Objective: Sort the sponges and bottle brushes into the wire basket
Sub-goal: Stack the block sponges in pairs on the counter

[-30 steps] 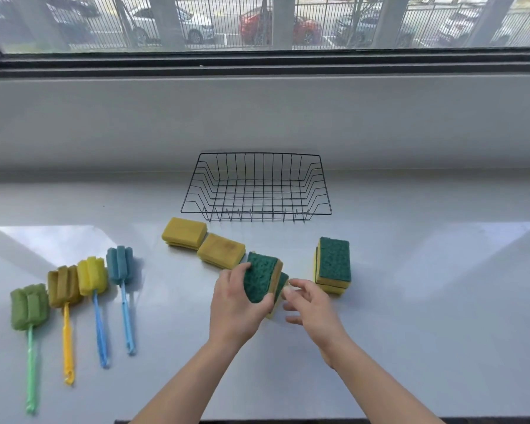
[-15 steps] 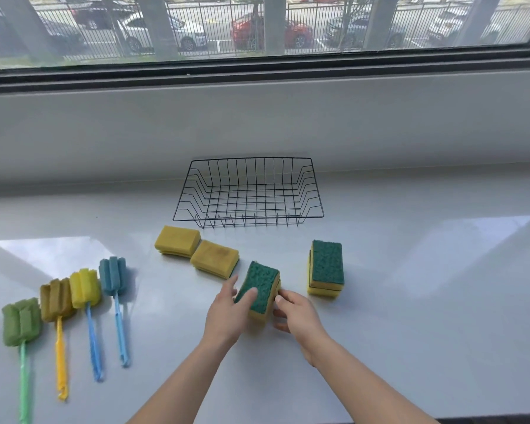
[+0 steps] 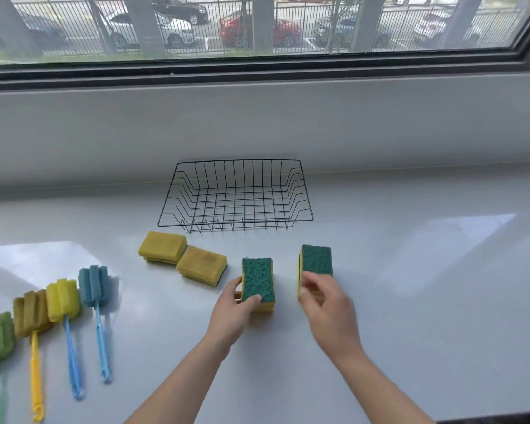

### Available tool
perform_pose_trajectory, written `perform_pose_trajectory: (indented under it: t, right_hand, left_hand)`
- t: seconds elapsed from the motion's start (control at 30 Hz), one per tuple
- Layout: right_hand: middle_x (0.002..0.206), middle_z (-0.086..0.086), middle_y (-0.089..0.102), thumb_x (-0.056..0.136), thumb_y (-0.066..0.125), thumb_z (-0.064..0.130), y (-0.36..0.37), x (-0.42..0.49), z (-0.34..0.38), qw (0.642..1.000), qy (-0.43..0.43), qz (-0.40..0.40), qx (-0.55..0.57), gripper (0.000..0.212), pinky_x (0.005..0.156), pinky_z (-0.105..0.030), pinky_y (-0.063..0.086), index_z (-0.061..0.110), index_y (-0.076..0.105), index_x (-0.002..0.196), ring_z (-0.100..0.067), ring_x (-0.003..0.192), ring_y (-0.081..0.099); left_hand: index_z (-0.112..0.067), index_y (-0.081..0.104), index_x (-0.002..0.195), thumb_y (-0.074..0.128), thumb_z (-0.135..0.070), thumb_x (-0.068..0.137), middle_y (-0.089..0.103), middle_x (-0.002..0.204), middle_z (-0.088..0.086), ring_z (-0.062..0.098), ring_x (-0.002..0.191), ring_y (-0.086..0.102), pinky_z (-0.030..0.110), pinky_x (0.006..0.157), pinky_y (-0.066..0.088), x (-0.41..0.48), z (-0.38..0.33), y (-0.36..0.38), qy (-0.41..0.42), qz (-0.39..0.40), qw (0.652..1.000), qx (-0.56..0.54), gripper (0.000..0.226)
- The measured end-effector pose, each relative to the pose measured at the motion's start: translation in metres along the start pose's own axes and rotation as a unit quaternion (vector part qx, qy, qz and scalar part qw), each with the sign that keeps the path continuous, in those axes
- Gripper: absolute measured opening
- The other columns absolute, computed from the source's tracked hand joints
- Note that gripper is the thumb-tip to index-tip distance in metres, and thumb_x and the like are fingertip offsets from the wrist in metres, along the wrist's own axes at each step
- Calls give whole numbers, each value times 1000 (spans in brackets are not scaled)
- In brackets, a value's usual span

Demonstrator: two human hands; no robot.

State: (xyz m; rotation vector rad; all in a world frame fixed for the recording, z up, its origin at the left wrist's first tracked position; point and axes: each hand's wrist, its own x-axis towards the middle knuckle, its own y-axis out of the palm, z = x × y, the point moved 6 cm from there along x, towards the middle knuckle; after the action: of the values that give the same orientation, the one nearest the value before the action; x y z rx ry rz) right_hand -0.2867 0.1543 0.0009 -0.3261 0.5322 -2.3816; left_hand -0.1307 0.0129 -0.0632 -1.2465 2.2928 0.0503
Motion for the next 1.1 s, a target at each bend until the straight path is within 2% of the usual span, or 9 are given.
perform_pose_trajectory:
  t: [0.07,0.1,0.2,0.3,0.37,0.67,0.9,1.03,1.1]
  right_hand:
    - [100,6,67,89,69,7,-25,21,-2,997,8,-57,-48,23,84,-21,51,17,73,109,-5,92,64]
    - [105,3,65,90,69,11,-32,31,-6,995,30,-66,-72,23,88,-31,52,16,71,112,-13,99,63]
    - [128,-5,57,93,67,29,-34,53,-31,986,125,-13,-106,40,102,-44,46,15,61,130,-25,121,53]
    - [138,-5,52,92,66,41,-22,60,-50,974,215,47,-54,55,105,-42,45,18,50,140,-23,123,54]
    - [138,-5,54,92,66,40,-17,61,-58,969,234,59,-48,57,102,-41,47,19,47,142,-23,120,57]
    - [131,-2,58,92,65,38,-8,65,-69,972,218,87,-23,48,88,-36,50,21,52,135,-22,110,61]
    - [129,-2,59,94,63,33,2,77,-64,976,194,102,-11,39,91,-37,52,24,56,131,-21,107,63]
    - [132,-2,58,95,62,33,3,85,-63,976,186,110,-19,41,94,-38,51,24,55,135,-22,112,61]
    - [133,-2,58,96,62,33,3,88,-62,976,184,117,-20,42,97,-39,50,24,55,137,-22,115,60]
  left_hand:
    - [-34,49,136,69,-28,85,63,108,-7,3,96,60,23,71,44,6,-2,4,-1,0,1000,2,55]
    - [-35,49,136,69,-29,85,63,108,-8,3,95,60,23,71,44,8,-3,6,-1,2,1000,3,55]
    - [-35,48,136,70,-29,85,62,107,-9,2,96,59,23,71,45,14,-7,12,3,5,1000,10,56]
    - [-35,48,136,70,-30,85,62,108,-7,4,97,59,25,72,46,19,-11,17,9,8,1000,19,56]
    - [-36,49,135,69,-30,84,63,107,-7,4,98,59,26,72,46,21,-13,22,11,13,1000,23,55]
    - [-40,50,134,68,-33,84,62,110,-7,5,98,60,22,70,44,29,-16,35,12,22,1000,18,54]
    - [-39,48,136,66,-34,88,61,111,-8,5,100,58,21,72,44,30,-19,45,30,23,999,28,52]
    - [-39,50,132,66,-34,89,64,103,-10,4,93,61,20,71,46,31,-23,49,50,15,998,22,46]
    - [-38,50,132,67,-33,89,64,103,-10,7,94,62,26,77,52,31,-23,50,59,13,998,18,47]
